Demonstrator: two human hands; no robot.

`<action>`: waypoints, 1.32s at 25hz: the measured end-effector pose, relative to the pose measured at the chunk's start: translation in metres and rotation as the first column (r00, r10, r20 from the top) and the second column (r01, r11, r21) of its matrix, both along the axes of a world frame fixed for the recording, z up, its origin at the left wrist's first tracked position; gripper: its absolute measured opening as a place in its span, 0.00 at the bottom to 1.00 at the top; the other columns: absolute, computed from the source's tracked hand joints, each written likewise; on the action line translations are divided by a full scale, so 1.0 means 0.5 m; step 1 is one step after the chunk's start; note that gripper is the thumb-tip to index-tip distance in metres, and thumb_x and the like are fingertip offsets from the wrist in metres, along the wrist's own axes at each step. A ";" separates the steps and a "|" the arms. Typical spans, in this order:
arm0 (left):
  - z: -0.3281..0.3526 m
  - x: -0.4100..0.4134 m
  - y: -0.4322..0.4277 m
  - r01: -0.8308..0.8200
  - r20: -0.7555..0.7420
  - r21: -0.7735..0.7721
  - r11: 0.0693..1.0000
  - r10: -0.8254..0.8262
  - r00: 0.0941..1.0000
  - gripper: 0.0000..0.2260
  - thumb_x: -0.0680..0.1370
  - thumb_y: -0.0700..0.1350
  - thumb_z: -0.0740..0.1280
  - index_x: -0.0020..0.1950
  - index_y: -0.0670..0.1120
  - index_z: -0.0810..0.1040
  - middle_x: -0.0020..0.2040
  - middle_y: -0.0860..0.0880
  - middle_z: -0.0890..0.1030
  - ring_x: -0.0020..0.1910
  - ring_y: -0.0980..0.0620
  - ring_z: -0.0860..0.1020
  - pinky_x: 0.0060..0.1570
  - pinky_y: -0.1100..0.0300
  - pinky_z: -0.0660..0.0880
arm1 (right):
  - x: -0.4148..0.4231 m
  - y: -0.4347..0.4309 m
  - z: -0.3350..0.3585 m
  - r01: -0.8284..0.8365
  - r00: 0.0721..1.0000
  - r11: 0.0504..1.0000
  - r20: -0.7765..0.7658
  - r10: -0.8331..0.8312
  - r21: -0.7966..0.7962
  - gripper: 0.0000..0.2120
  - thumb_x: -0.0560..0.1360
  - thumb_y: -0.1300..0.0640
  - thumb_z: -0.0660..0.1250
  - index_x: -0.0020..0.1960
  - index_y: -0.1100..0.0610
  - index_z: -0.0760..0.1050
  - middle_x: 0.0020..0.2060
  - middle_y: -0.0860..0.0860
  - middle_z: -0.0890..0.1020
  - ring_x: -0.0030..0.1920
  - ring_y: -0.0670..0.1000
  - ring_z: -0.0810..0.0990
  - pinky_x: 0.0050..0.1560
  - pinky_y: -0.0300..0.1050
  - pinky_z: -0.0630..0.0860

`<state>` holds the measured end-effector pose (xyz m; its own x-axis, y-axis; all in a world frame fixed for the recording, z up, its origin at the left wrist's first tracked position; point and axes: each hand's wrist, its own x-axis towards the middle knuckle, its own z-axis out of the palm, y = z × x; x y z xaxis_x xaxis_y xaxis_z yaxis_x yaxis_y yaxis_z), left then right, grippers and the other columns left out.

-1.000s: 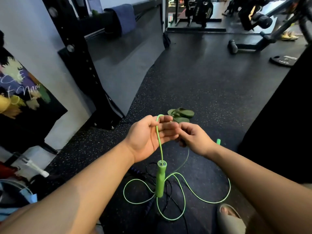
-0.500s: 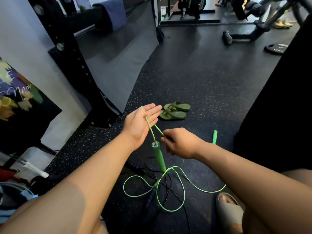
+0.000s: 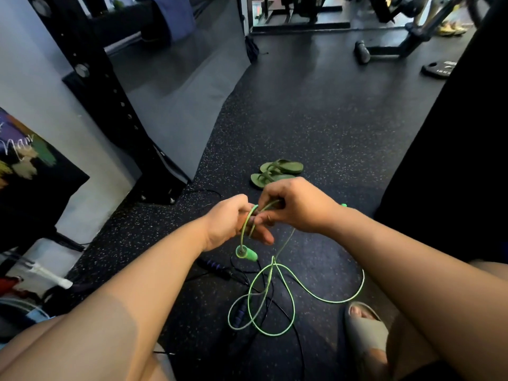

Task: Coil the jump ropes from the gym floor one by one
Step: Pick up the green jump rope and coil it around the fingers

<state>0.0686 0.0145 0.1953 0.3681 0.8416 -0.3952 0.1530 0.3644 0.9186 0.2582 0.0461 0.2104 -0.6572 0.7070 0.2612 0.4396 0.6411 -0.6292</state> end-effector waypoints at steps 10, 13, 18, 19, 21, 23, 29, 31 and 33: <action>0.074 0.002 -0.027 -0.034 0.444 -0.112 0.993 0.081 0.892 0.24 0.71 0.59 0.51 0.44 0.39 0.73 0.28 0.46 0.70 0.31 0.43 0.75 0.46 0.49 0.72 | 0.011 0.025 -0.074 0.166 0.958 0.948 -0.184 -0.221 -0.273 0.15 0.81 0.46 0.64 0.40 0.54 0.77 0.28 0.50 0.69 0.29 0.46 0.69 0.33 0.48 0.71; 0.086 -0.008 -0.031 -0.100 0.655 -0.148 0.984 0.173 0.735 0.27 0.70 0.59 0.55 0.51 0.38 0.76 0.37 0.44 0.79 0.42 0.41 0.80 0.50 0.51 0.78 | -0.010 0.010 -0.106 0.130 0.951 0.883 -0.195 -0.240 -0.452 0.19 0.82 0.44 0.57 0.37 0.46 0.78 0.29 0.56 0.71 0.28 0.52 0.72 0.32 0.53 0.73; 0.089 -0.034 -0.016 -0.242 0.767 -0.056 0.969 0.197 0.610 0.37 0.71 0.61 0.55 0.68 0.34 0.71 0.60 0.38 0.81 0.67 0.37 0.77 0.71 0.48 0.67 | -0.035 -0.019 -0.143 0.073 0.983 0.817 -0.096 -0.155 -0.572 0.18 0.83 0.44 0.57 0.41 0.48 0.80 0.28 0.55 0.71 0.30 0.53 0.71 0.35 0.50 0.71; 0.089 -0.040 -0.012 -0.273 0.770 -0.058 0.960 0.217 0.600 0.39 0.71 0.62 0.55 0.71 0.34 0.68 0.64 0.37 0.79 0.68 0.37 0.75 0.73 0.47 0.66 | -0.036 -0.023 -0.140 0.078 0.992 0.837 -0.037 -0.117 -0.541 0.17 0.83 0.45 0.57 0.42 0.48 0.79 0.28 0.53 0.71 0.29 0.51 0.71 0.36 0.50 0.71; 0.083 -0.053 -0.003 -0.327 0.741 -0.062 0.943 0.263 0.618 0.41 0.72 0.62 0.54 0.74 0.32 0.65 0.68 0.36 0.77 0.69 0.37 0.75 0.74 0.47 0.63 | -0.037 -0.031 -0.118 0.062 0.994 0.912 0.105 -0.021 -0.405 0.15 0.84 0.47 0.57 0.44 0.49 0.77 0.29 0.48 0.73 0.28 0.44 0.71 0.37 0.44 0.71; 0.072 -0.062 0.004 -0.369 0.679 -0.069 0.927 0.315 0.663 0.39 0.75 0.63 0.50 0.74 0.34 0.64 0.67 0.36 0.78 0.68 0.38 0.76 0.75 0.47 0.62 | -0.040 -0.037 -0.091 0.013 0.974 0.978 0.226 0.034 -0.206 0.16 0.84 0.47 0.56 0.47 0.54 0.77 0.33 0.47 0.78 0.34 0.42 0.76 0.40 0.45 0.71; 0.035 -0.039 0.003 -0.250 0.317 -0.044 0.967 0.251 0.915 0.38 0.80 0.62 0.44 0.72 0.31 0.67 0.56 0.36 0.83 0.54 0.45 0.82 0.60 0.52 0.72 | -0.045 -0.041 -0.006 -0.034 0.957 0.982 0.290 -0.022 0.186 0.14 0.82 0.44 0.58 0.51 0.52 0.78 0.39 0.50 0.83 0.38 0.53 0.79 0.39 0.50 0.76; 0.031 -0.034 -0.005 -0.027 0.236 -0.043 0.999 0.036 0.971 0.39 0.78 0.64 0.44 0.64 0.31 0.73 0.46 0.40 0.79 0.44 0.47 0.79 0.51 0.52 0.70 | -0.031 -0.029 0.017 -0.030 0.974 0.980 0.225 -0.015 0.197 0.13 0.80 0.43 0.64 0.48 0.51 0.79 0.36 0.49 0.83 0.33 0.49 0.76 0.34 0.46 0.71; 0.032 -0.031 -0.013 0.166 0.201 -0.064 0.984 -0.151 0.968 0.37 0.75 0.66 0.46 0.56 0.35 0.74 0.49 0.35 0.79 0.51 0.41 0.80 0.55 0.51 0.72 | -0.012 -0.012 0.022 -0.013 0.989 0.991 0.149 -0.007 0.130 0.15 0.75 0.40 0.70 0.42 0.52 0.79 0.31 0.47 0.81 0.31 0.46 0.75 0.32 0.45 0.71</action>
<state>0.0530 0.0079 0.2113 0.5708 0.7351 -0.3658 0.0355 0.4230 0.9054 0.2522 0.0401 0.2214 -0.6978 0.6713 0.2500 0.5196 0.7146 -0.4684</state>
